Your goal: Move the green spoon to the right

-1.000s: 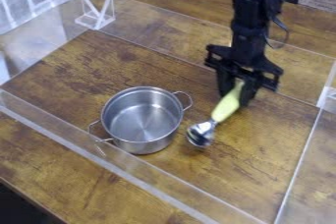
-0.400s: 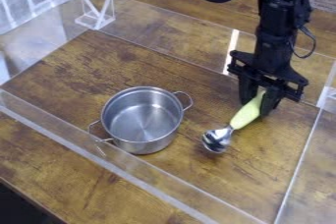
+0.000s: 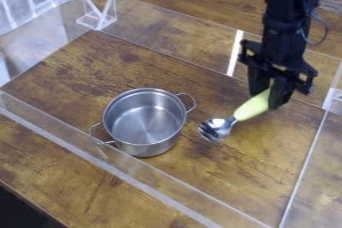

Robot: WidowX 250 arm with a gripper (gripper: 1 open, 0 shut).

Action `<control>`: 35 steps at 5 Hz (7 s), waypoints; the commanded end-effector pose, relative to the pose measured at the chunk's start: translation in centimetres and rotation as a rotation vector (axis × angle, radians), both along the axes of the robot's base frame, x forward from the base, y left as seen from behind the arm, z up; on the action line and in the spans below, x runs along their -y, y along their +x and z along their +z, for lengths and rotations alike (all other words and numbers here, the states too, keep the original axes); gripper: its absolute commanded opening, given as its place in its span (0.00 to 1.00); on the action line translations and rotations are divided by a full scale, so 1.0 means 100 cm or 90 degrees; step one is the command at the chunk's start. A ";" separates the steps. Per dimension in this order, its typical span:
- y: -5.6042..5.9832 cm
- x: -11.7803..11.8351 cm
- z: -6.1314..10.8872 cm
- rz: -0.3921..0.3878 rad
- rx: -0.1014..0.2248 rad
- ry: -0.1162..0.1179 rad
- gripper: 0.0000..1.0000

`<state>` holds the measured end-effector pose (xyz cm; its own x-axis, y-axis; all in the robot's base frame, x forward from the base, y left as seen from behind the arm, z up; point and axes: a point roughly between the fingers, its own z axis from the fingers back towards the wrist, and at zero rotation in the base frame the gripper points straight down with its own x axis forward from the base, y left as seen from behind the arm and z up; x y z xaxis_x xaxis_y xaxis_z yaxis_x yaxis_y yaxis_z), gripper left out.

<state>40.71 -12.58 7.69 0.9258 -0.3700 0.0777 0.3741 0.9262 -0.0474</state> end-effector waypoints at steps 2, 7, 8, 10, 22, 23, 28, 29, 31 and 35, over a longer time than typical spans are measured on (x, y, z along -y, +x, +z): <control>-0.045 -0.012 0.096 -0.007 0.116 -0.039 0.00; -0.123 -0.012 0.004 0.113 0.082 -0.069 0.00; -0.123 0.003 -0.020 0.140 0.077 -0.080 0.00; -0.124 0.023 -0.036 0.231 0.093 -0.131 0.00; -0.109 -0.007 -0.001 0.020 0.005 -0.112 0.00; -0.105 -0.015 0.006 -0.009 0.000 -0.111 0.00; -0.100 -0.006 -0.040 -0.077 -0.023 -0.103 0.00; -0.102 -0.016 -0.035 -0.094 -0.029 -0.104 0.00; -0.110 -0.026 -0.014 -0.118 -0.038 -0.115 0.00; -0.116 -0.003 0.014 -0.062 -0.037 -0.144 0.00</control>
<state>28.66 -11.77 6.56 0.9036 -0.4273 0.0298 0.4167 0.8606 -0.2928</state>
